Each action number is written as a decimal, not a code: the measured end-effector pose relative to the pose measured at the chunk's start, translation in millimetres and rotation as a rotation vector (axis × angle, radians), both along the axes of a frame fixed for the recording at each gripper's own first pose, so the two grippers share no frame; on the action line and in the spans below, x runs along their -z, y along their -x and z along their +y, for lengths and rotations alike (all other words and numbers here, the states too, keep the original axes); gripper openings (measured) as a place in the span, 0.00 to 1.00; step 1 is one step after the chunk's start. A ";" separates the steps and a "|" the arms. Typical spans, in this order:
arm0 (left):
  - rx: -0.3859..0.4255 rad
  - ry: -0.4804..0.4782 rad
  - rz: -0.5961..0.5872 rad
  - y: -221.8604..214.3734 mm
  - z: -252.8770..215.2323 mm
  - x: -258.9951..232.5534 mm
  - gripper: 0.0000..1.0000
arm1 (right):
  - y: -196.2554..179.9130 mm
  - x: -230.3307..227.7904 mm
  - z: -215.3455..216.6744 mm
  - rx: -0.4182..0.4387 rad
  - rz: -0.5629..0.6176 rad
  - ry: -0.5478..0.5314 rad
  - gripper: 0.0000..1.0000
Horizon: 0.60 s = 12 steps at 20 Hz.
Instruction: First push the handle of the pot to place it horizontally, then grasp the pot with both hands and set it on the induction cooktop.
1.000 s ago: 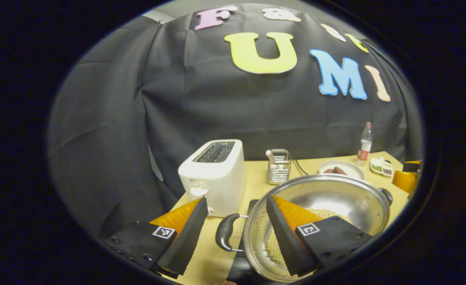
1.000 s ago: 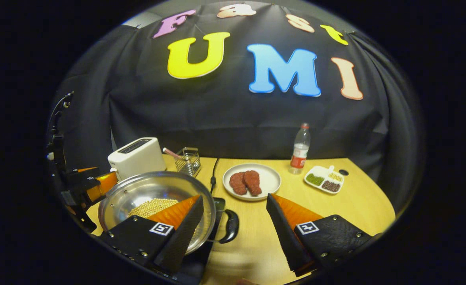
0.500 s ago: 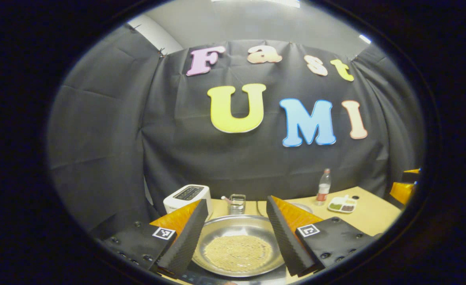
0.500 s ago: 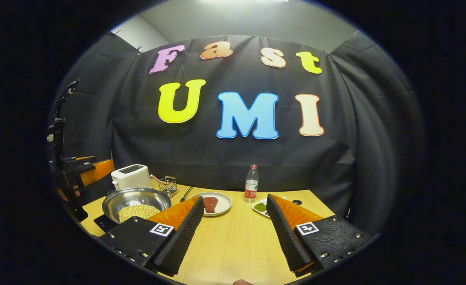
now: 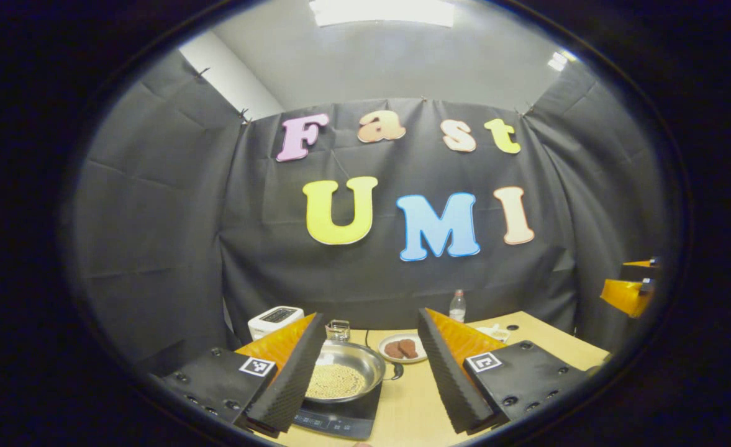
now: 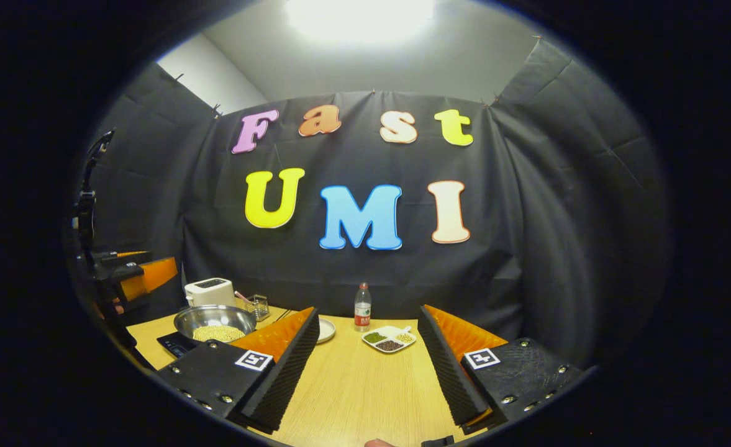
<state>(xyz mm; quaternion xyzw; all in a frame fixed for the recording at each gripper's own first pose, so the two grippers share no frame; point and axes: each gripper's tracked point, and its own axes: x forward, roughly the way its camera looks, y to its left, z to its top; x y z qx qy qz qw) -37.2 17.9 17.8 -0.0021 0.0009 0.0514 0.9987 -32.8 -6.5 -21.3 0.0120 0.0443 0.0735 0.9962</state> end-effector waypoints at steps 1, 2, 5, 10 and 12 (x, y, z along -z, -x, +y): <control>0.001 0.001 0.006 9.5 -1.7 -1.8 0.94 | 2.5 -3.1 0.0 0.003 -0.009 -0.008 0.96; 0.005 0.001 -0.001 16.7 -1.8 -5.4 0.96 | 6.3 -3.9 3.4 -0.003 -0.008 -0.015 0.96; 0.007 0.001 -0.029 34.3 3.4 -16.8 0.96 | 14.4 -14.7 7.2 0.005 -0.017 -0.016 0.96; -0.001 0.010 -0.042 59.0 20.2 -20.3 1.00 | 28.0 -23.3 21.8 0.004 -0.038 -0.040 0.96; -0.003 0.009 -0.042 64.7 26.5 -20.1 0.90 | 33.6 -22.5 24.7 0.006 -0.031 -0.038 0.96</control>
